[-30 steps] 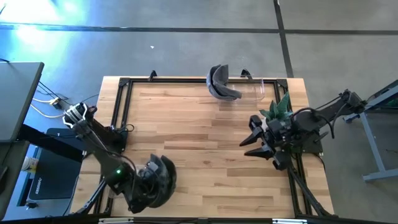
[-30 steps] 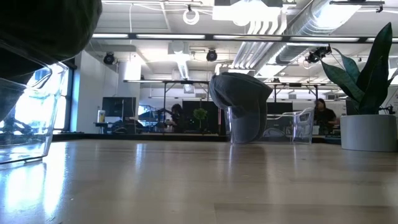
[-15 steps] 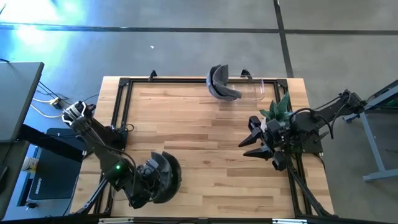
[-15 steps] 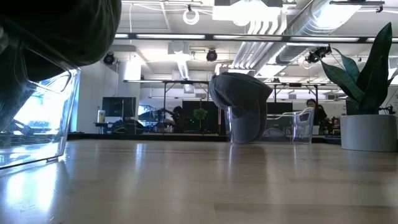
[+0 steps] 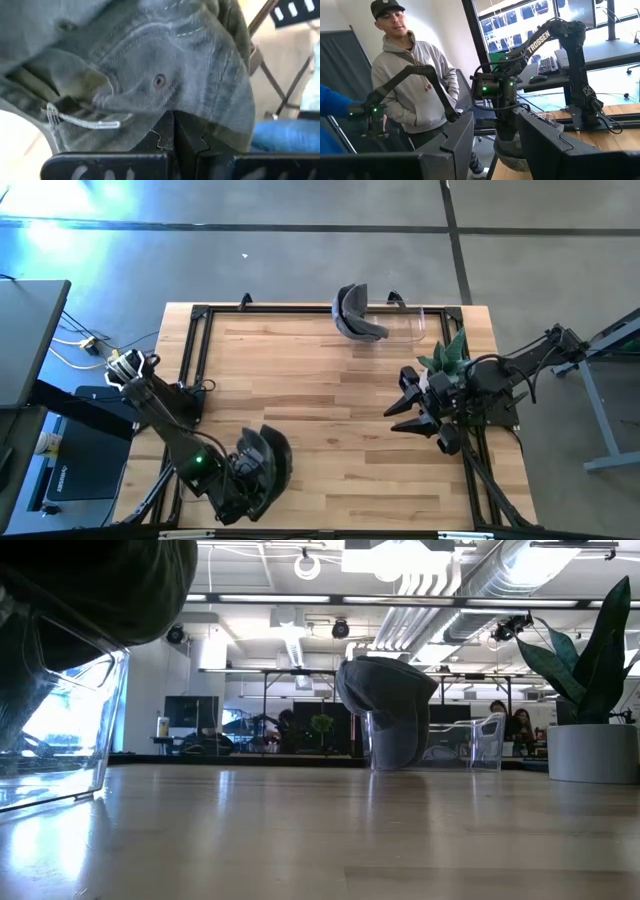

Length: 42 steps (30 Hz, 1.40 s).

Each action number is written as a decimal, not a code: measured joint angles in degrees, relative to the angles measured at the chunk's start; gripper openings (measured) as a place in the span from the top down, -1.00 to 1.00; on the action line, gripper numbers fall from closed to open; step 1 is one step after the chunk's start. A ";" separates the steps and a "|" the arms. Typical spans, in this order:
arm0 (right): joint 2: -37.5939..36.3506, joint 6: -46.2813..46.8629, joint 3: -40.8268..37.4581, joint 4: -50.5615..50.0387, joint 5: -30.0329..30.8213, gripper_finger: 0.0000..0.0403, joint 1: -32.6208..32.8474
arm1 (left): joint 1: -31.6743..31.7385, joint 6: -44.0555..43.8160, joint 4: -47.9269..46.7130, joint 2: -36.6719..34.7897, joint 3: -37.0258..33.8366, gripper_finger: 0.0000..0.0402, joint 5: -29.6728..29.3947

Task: Pick & Place hat
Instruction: Put the black cap into the bottom transparent bin, then adjust the bottom transparent bin

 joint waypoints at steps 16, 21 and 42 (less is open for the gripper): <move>-0.01 -1.05 0.00 -0.09 0.28 0.26 0.00 | 0.25 3.16 -5.29 -4.51 11.82 1.00 -14.41; -0.01 -0.88 -0.01 -0.03 2.80 0.26 0.00 | 9.00 18.60 11.78 -0.02 10.96 1.00 -19.22; -0.03 -1.74 0.00 -0.09 3.44 0.27 0.00 | 1.17 -12.82 -44.51 4.11 23.76 1.00 21.93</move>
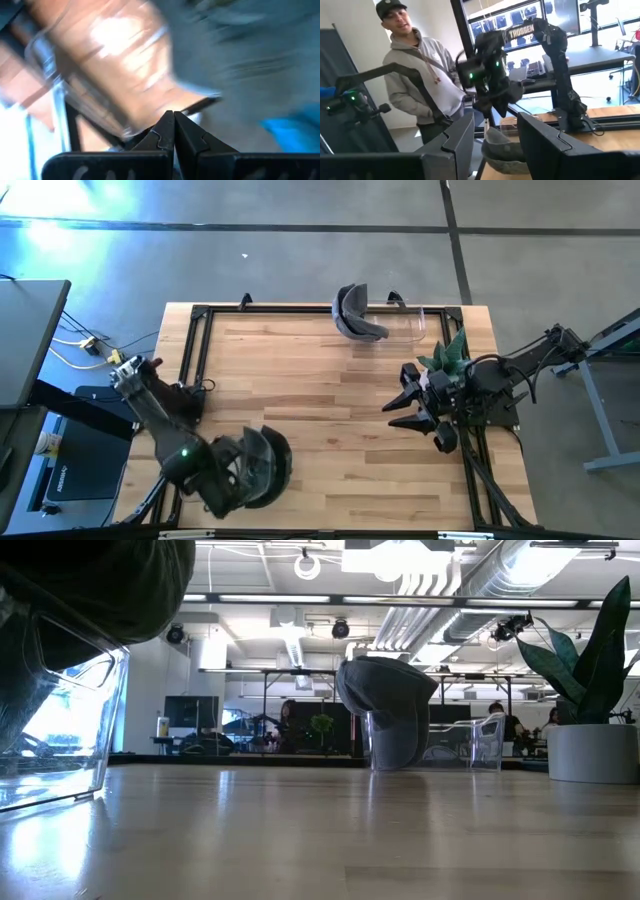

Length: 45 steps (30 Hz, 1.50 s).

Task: Pick & Place hat
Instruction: Adjust the bottom transparent bin, then return to Home Position

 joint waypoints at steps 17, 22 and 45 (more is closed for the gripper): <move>0.00 2.17 0.02 0.02 -0.83 0.28 -0.02 | -8.59 -6.83 16.57 -2.03 -30.36 1.00 19.84; 0.00 2.18 0.00 0.02 -0.90 0.27 0.00 | -11.46 -9.54 15.94 -2.03 -30.50 1.00 20.23; -8.35 12.13 5.02 -16.08 1.71 0.57 -3.31 | -13.40 -18.34 2.74 -6.99 -5.44 1.00 -42.33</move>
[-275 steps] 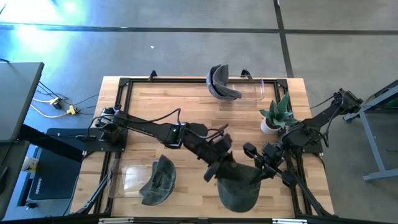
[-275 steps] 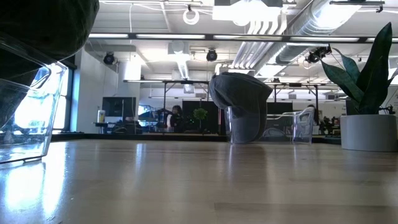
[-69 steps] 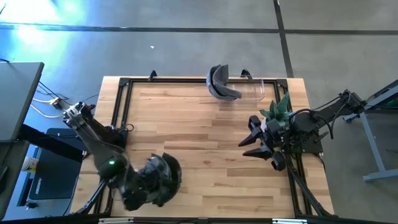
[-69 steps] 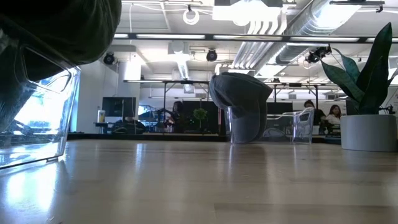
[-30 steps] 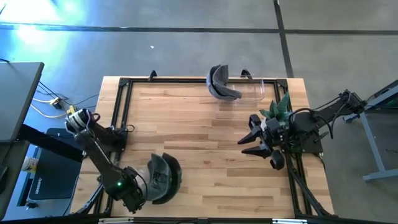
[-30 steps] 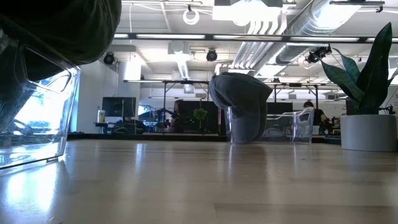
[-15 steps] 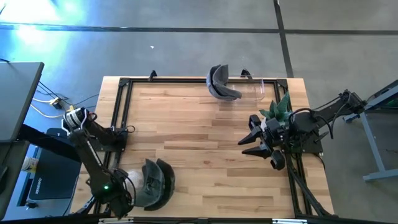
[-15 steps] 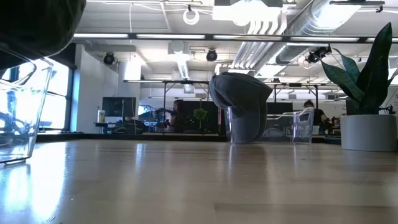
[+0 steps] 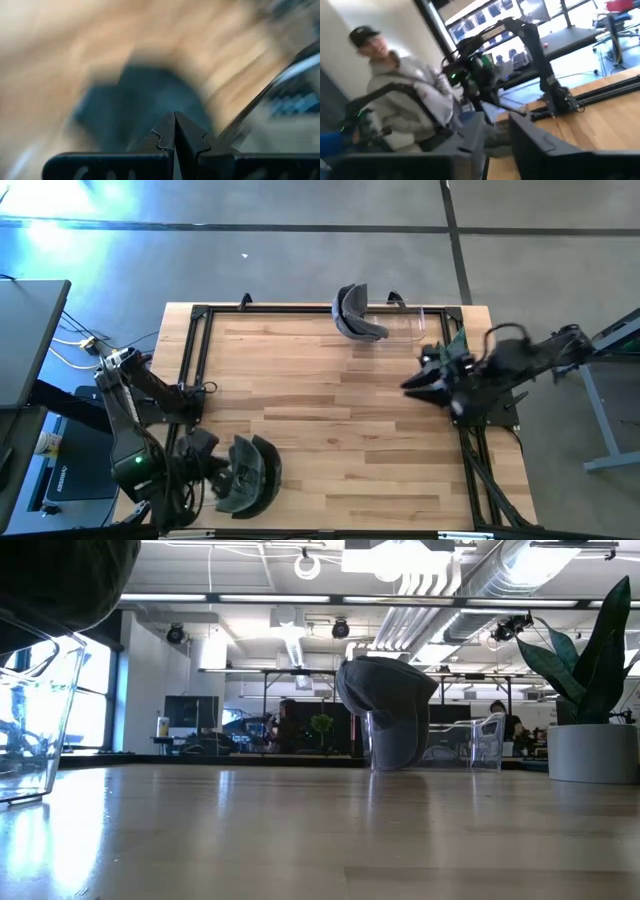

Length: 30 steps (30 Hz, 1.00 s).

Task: Pick & Place hat
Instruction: Return to Home Position

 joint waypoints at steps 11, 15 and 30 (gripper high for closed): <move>-11.00 3.14 -14.81 4.47 0.87 0.96 2.88 | 19.31 25.01 7.74 -2.34 0.11 1.00 -19.27; -6.82 3.13 -22.61 17.64 -4.51 0.96 -1.52 | 28.24 45.79 16.91 -3.21 0.10 1.00 -9.62; -18.25 -4.25 -26.68 3.71 -25.79 0.99 -30.68 | 58.38 90.64 44.05 -8.10 -10.92 1.00 20.85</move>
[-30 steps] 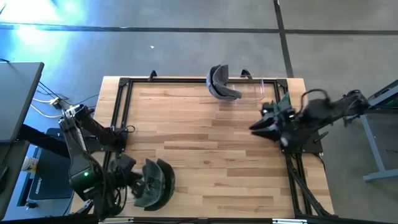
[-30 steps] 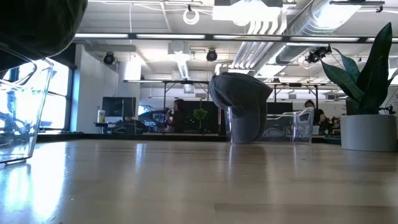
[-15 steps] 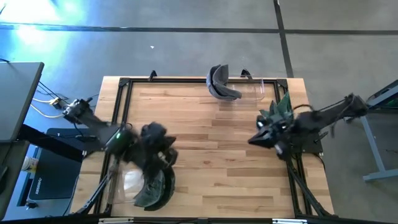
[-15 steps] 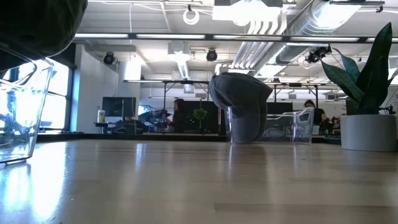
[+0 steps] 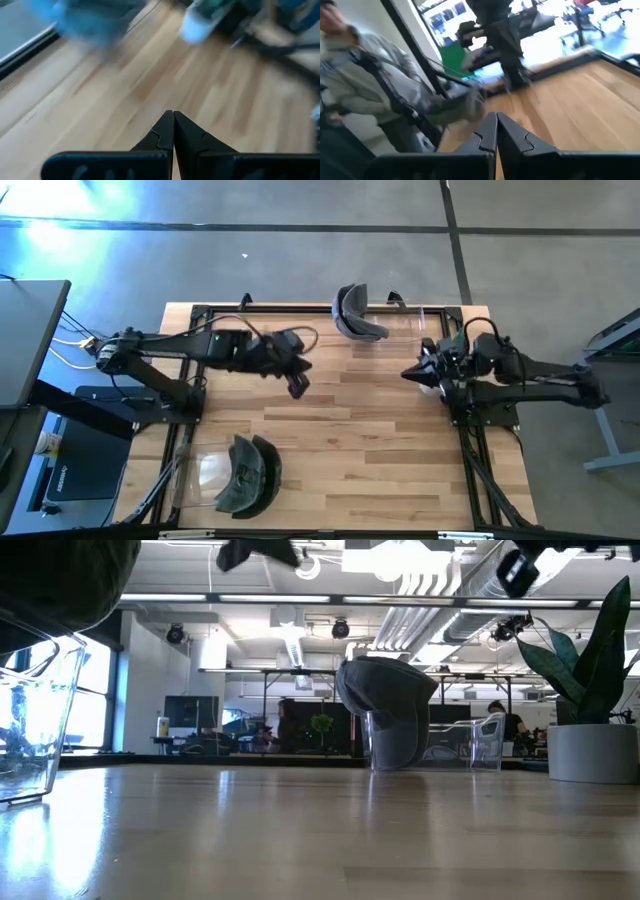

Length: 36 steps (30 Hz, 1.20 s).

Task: Pick & Place hat
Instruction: Return to Home Position

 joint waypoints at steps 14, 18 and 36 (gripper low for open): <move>-23.41 6.38 -13.67 -4.77 12.62 1.00 9.77 | 7.91 1.28 19.98 -14.41 -26.31 1.00 6.13; -25.35 4.99 -20.51 1.15 14.85 1.00 12.56 | 6.92 0.30 18.95 -14.29 -26.74 1.00 4.84; -28.65 -6.10 -32.24 7.68 13.62 1.00 14.14 | 8.62 -0.80 23.57 -25.97 -35.09 1.00 9.50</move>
